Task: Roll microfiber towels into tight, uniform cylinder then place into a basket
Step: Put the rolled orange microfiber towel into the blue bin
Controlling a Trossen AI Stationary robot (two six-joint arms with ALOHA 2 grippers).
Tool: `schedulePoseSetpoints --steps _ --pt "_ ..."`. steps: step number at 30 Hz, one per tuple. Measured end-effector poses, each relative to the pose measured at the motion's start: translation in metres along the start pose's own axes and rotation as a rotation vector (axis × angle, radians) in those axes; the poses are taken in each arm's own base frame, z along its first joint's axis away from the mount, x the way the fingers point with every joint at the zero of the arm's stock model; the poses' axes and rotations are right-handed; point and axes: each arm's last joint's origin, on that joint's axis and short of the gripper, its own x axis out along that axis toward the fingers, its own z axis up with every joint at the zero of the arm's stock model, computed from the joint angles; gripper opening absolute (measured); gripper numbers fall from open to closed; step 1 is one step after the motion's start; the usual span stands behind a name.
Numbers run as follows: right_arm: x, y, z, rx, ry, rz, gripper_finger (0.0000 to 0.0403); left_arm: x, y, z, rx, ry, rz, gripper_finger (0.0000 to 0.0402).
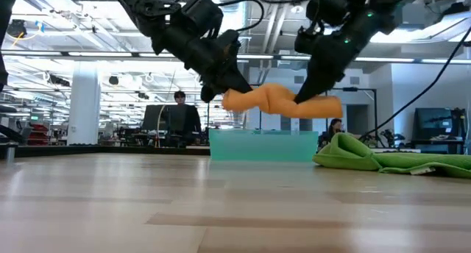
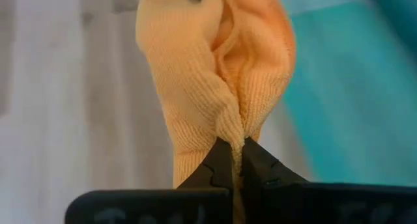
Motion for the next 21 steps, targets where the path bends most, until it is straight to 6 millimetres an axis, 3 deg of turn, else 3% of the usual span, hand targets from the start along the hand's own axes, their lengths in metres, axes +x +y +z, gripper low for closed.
schedulePoseSetpoints --steps 6,13,17,21 --pt "0.002 -0.052 0.019 -0.040 -0.013 -0.059 0.0020 -0.014 0.032 0.026 0.055 -0.005 0.185 0.0003" --pt "0.023 -0.098 0.036 -0.130 0.008 -0.060 0.0021 -0.027 0.067 0.031 0.052 -0.008 0.301 0.0002" --pt "0.042 -0.121 0.039 -0.152 0.058 -0.046 0.0019 -0.017 0.087 0.022 0.024 0.022 0.342 0.0002" --pt "0.060 -0.136 0.037 -0.158 0.126 -0.009 0.0021 0.004 0.104 0.008 0.018 0.092 0.356 0.0002"
